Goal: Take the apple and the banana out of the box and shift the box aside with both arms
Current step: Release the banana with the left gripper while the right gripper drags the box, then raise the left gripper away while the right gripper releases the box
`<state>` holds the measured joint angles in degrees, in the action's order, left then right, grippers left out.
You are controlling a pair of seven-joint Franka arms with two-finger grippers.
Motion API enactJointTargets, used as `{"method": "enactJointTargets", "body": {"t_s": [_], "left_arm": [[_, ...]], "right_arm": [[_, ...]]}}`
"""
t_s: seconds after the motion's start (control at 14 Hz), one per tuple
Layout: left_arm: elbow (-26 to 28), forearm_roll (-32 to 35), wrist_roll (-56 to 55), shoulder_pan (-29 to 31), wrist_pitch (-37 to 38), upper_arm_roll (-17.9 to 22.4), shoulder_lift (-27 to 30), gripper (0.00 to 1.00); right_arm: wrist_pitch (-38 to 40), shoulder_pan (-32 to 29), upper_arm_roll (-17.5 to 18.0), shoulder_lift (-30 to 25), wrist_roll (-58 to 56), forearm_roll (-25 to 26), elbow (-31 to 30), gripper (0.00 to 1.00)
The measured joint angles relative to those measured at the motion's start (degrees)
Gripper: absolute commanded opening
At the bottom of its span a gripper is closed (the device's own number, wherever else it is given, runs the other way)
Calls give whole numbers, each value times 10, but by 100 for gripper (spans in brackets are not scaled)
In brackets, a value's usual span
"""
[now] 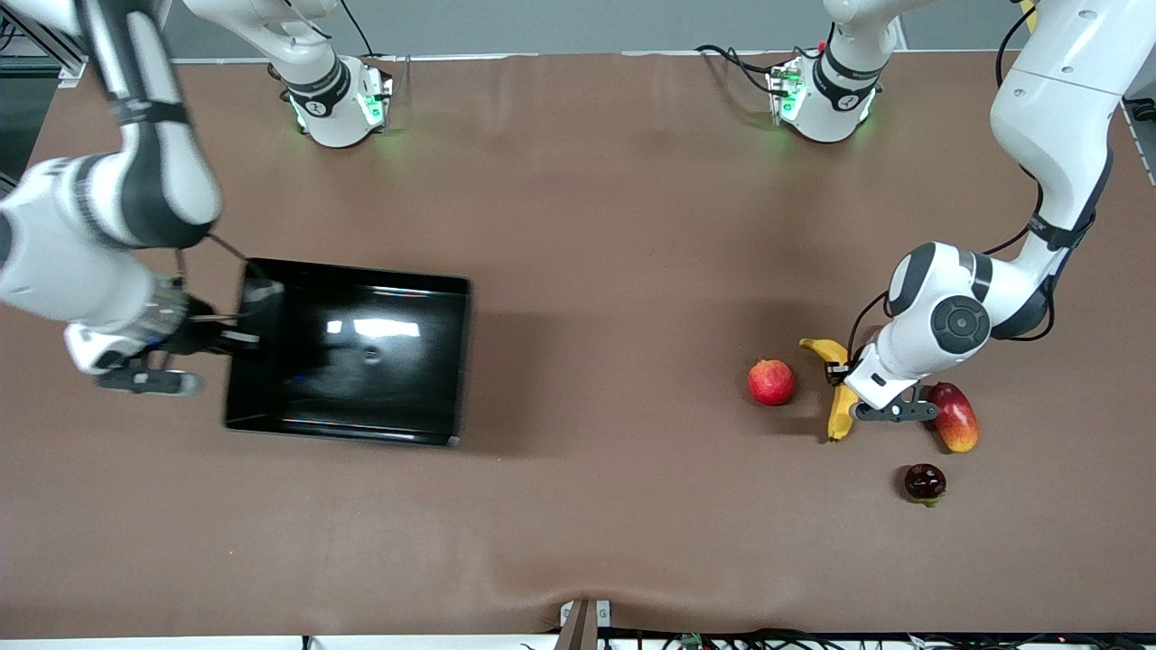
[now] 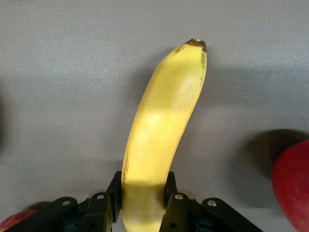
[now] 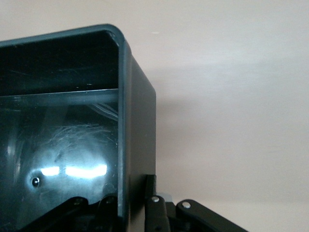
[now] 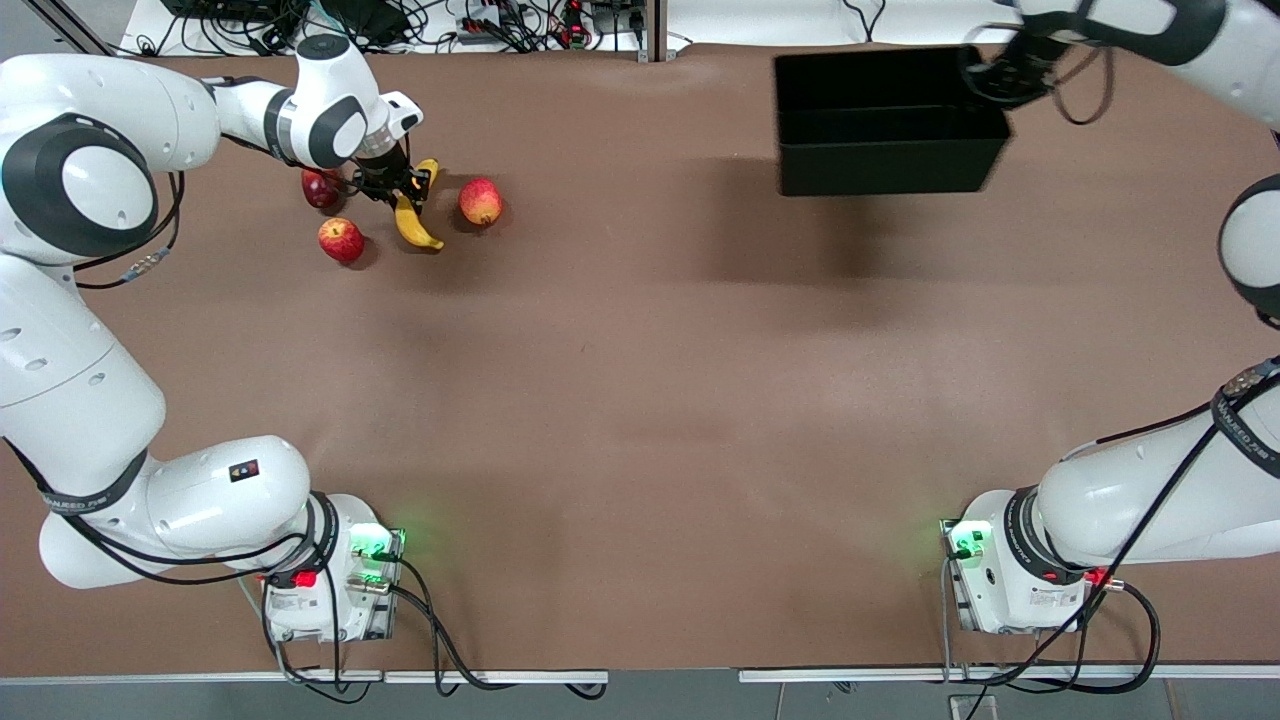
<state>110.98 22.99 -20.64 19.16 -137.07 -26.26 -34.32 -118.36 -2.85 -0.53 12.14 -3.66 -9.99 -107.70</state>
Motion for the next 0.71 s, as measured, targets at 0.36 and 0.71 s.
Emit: {"method": "enactJointTargets", "body": {"t_s": [0.36, 0.71], "left_arm": [[-32, 26, 1, 4, 0, 9, -3, 100], [-114, 21, 0, 4, 159, -21, 119, 100]], "right_arm": [[-25, -125, -1, 20, -184, 0, -28, 0], [-143, -199, 0, 108, -328, -1, -32, 0]]}}
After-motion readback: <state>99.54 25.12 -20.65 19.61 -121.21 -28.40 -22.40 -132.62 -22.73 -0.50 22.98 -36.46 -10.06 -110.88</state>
